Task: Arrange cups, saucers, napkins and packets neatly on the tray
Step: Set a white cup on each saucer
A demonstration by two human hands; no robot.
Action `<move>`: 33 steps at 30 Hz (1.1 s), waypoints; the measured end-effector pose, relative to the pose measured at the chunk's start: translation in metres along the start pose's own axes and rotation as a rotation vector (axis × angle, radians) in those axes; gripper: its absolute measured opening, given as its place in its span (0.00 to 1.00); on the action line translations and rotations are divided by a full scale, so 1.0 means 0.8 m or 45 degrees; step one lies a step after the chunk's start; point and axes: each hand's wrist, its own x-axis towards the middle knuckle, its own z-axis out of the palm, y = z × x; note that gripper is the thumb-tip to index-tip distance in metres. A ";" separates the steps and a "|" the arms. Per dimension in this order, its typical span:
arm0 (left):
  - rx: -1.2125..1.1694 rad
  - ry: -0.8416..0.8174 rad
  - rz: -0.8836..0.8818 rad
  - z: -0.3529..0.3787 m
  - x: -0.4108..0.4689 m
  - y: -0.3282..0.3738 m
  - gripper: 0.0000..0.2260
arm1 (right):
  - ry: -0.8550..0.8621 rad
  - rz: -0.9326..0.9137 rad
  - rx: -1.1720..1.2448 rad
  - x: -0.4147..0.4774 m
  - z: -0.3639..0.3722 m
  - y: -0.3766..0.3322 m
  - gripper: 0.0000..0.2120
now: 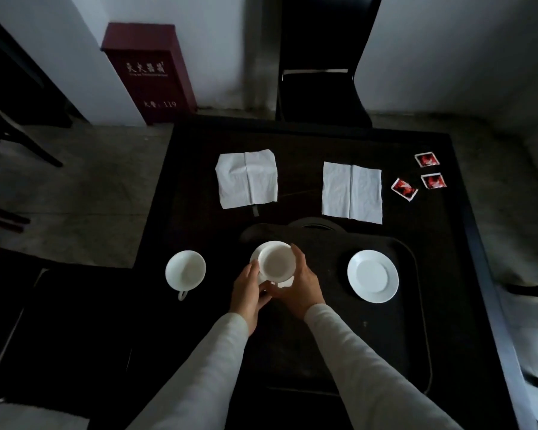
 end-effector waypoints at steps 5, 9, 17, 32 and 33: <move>0.145 0.013 0.111 -0.013 -0.010 0.007 0.14 | -0.025 -0.041 -0.093 -0.015 -0.001 -0.008 0.64; 0.225 0.058 0.362 -0.051 -0.025 0.020 0.14 | 0.173 -0.229 -0.187 -0.036 0.000 -0.009 0.62; 0.134 0.468 0.678 -0.175 -0.033 0.073 0.14 | 0.315 -0.521 -0.131 -0.063 0.050 -0.067 0.52; 0.176 0.131 -0.013 -0.221 0.013 0.075 0.22 | -0.094 -0.096 -0.196 -0.030 0.198 -0.125 0.63; 0.172 0.130 -0.019 -0.222 0.014 0.076 0.21 | -0.099 -0.067 -0.201 -0.028 0.203 -0.125 0.62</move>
